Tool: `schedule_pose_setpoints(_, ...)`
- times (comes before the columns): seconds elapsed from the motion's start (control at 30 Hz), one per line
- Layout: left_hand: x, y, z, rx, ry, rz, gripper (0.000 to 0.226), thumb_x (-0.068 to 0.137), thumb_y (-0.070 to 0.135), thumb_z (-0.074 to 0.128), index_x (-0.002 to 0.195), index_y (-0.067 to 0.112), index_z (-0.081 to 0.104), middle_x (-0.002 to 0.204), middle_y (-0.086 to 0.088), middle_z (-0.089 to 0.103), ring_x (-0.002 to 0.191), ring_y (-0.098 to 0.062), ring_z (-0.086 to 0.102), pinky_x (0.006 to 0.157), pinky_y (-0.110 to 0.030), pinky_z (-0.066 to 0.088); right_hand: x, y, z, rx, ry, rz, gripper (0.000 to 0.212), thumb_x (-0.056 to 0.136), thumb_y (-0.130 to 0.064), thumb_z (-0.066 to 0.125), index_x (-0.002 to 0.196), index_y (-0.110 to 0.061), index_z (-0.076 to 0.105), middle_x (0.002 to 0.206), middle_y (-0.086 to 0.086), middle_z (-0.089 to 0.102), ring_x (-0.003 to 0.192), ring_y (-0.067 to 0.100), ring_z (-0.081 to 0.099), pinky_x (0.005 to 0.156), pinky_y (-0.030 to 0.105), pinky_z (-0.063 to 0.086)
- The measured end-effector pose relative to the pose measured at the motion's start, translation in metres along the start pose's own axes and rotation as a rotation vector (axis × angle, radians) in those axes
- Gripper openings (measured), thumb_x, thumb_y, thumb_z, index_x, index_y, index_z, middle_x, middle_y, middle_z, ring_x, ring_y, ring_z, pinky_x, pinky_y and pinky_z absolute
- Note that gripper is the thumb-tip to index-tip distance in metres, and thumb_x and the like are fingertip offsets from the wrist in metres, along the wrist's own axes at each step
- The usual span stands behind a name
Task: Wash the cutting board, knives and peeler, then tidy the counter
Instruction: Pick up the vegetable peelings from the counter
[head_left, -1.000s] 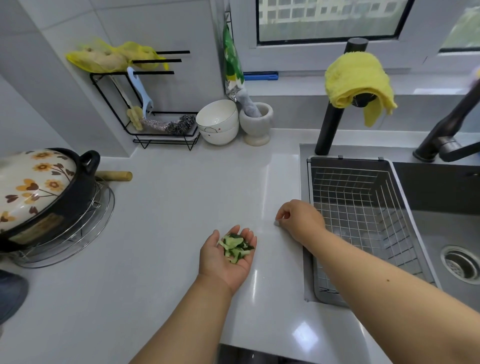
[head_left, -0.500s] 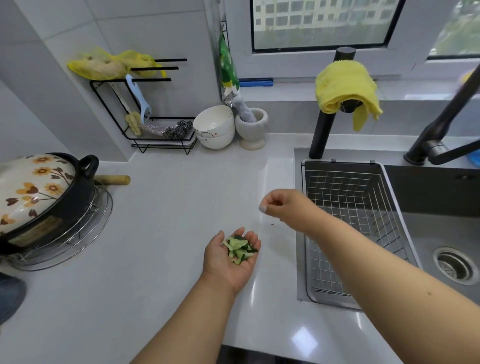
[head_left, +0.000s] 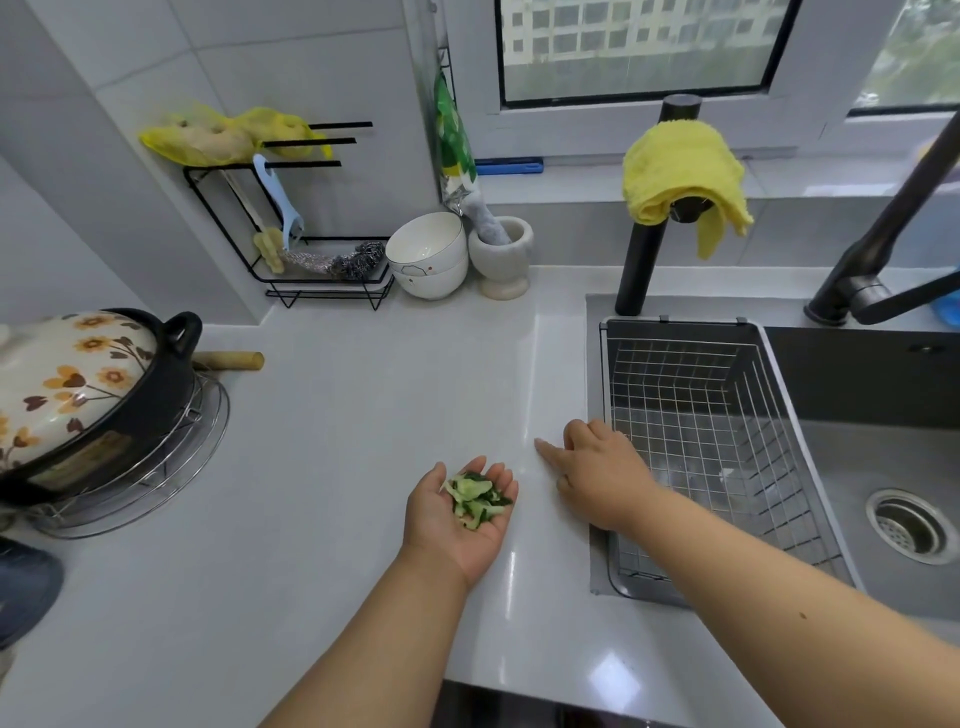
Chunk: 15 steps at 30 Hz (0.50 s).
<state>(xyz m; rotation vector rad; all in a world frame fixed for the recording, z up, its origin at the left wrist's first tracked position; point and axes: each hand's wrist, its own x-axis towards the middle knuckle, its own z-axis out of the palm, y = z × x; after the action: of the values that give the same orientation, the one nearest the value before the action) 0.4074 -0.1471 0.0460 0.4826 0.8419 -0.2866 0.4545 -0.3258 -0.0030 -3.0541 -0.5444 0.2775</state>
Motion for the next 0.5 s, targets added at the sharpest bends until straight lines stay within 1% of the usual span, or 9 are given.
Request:
schedule_pose_setpoints(0.07, 0.000, 0.001, -0.001, -0.006, 0.007, 0.003, 0.044, 0.101, 0.034, 0.042, 0.098, -0.005, 0.063, 0.092, -0.021, 0.063, 0.084, -0.033, 0.063, 0.092, -0.043, 0.050, -0.002, -0.005, 0.000, 0.022, 0.006, -0.015, 0.068, 0.083, -0.036, 0.015, 0.148, -0.031, 0.033, 0.123, 0.002, 0.045, 0.113, 0.025, 0.039, 0.090, 0.033, 0.032)
schedule_pose_setpoints(0.13, 0.000, 0.001, -0.002, -0.012, 0.015, 0.006, 0.044, 0.101, 0.034, 0.041, 0.098, -0.005, 0.063, 0.093, -0.022, 0.063, 0.085, -0.033, 0.062, 0.091, -0.043, 0.050, -0.004, -0.011, -0.003, 0.205, 0.001, 0.010, 0.054, 0.091, -0.030, 0.029, 0.143, -0.032, 0.043, 0.120, 0.002, 0.047, 0.115, 0.024, 0.041, 0.093, 0.033, 0.033)
schedule_pose_setpoints(0.17, 0.000, 0.001, -0.002, -0.012, 0.020, 0.009, 0.044, 0.101, 0.034, 0.041, 0.098, -0.005, 0.063, 0.093, -0.022, 0.063, 0.085, -0.033, 0.062, 0.091, -0.043, 0.050, -0.004, -0.012, -0.008, 0.402, 0.000, 0.053, 0.047, 0.093, -0.022, 0.038, 0.138, -0.030, 0.051, 0.117, 0.002, 0.050, 0.114, 0.024, 0.045, 0.094, 0.032, 0.037)
schedule_pose_setpoints(0.2, 0.000, 0.002, -0.002, -0.011, 0.028, 0.013, 0.044, 0.101, 0.033, 0.041, 0.099, -0.005, 0.062, 0.093, -0.022, 0.063, 0.086, -0.033, 0.062, 0.090, -0.043, 0.050, -0.005, -0.012, -0.015, 0.656, 0.013, 0.120, 0.044, 0.092, -0.013, 0.045, 0.131, -0.027, 0.058, 0.114, 0.002, 0.053, 0.110, 0.024, 0.050, 0.089, 0.029, 0.042)
schedule_pose_setpoints(0.27, 0.001, 0.003, -0.003, -0.011, 0.043, 0.025, 0.043, 0.101, 0.033, 0.041, 0.099, -0.005, 0.062, 0.094, -0.022, 0.062, 0.085, -0.033, 0.062, 0.090, -0.043, 0.050, 0.000, -0.012, -0.035, 1.132, 0.003, 0.300, 0.039, 0.091, -0.004, 0.049, 0.119, -0.024, 0.067, 0.114, 0.001, 0.058, 0.095, 0.019, 0.056, 0.073, 0.020, 0.046)
schedule_pose_setpoints(0.3, 0.001, 0.003, -0.004, -0.012, 0.048, 0.026, 0.043, 0.101, 0.033, 0.041, 0.099, -0.005, 0.062, 0.094, -0.022, 0.062, 0.085, -0.033, 0.062, 0.091, -0.043, 0.050, 0.003, -0.012, -0.046, 1.247, -0.046, 0.386, 0.037, 0.092, -0.004, 0.049, 0.116, -0.026, 0.068, 0.117, 0.002, 0.059, 0.092, 0.016, 0.055, 0.070, 0.019, 0.045)
schedule_pose_setpoints(0.37, 0.000, 0.002, -0.003, -0.013, 0.047, 0.024, 0.044, 0.101, 0.033, 0.040, 0.099, -0.005, 0.062, 0.094, -0.021, 0.062, 0.085, -0.033, 0.062, 0.092, -0.043, 0.050, 0.002, -0.016, -0.064, 1.287, -0.170, 0.456, 0.037, 0.095, -0.006, 0.047, 0.118, -0.028, 0.067, 0.119, 0.007, 0.059, 0.093, 0.018, 0.054, 0.080, 0.024, 0.046)
schedule_pose_setpoints(0.43, -0.001, 0.000, 0.000, -0.013, 0.035, 0.020, 0.044, 0.101, 0.034, 0.041, 0.100, -0.005, 0.062, 0.095, -0.022, 0.062, 0.086, -0.033, 0.061, 0.091, -0.043, 0.050, -0.010, -0.025, -0.070, 1.321, -0.140, 0.322, 0.035, 0.091, -0.012, 0.049, 0.113, -0.030, 0.069, 0.110, 0.005, 0.060, 0.088, 0.016, 0.054, 0.085, 0.026, 0.045)
schedule_pose_setpoints(0.5, -0.003, -0.001, 0.004, -0.020, 0.005, 0.012, 0.044, 0.101, 0.035, 0.041, 0.102, -0.004, 0.061, 0.097, -0.022, 0.063, 0.089, -0.033, 0.062, 0.090, -0.043, 0.051, -0.022, -0.037, -0.068, 1.218, -0.073, 0.111, 0.032, 0.091, -0.016, 0.052, 0.114, -0.031, 0.070, 0.098, -0.004, 0.056, 0.084, 0.008, 0.052, 0.079, 0.018, 0.042)
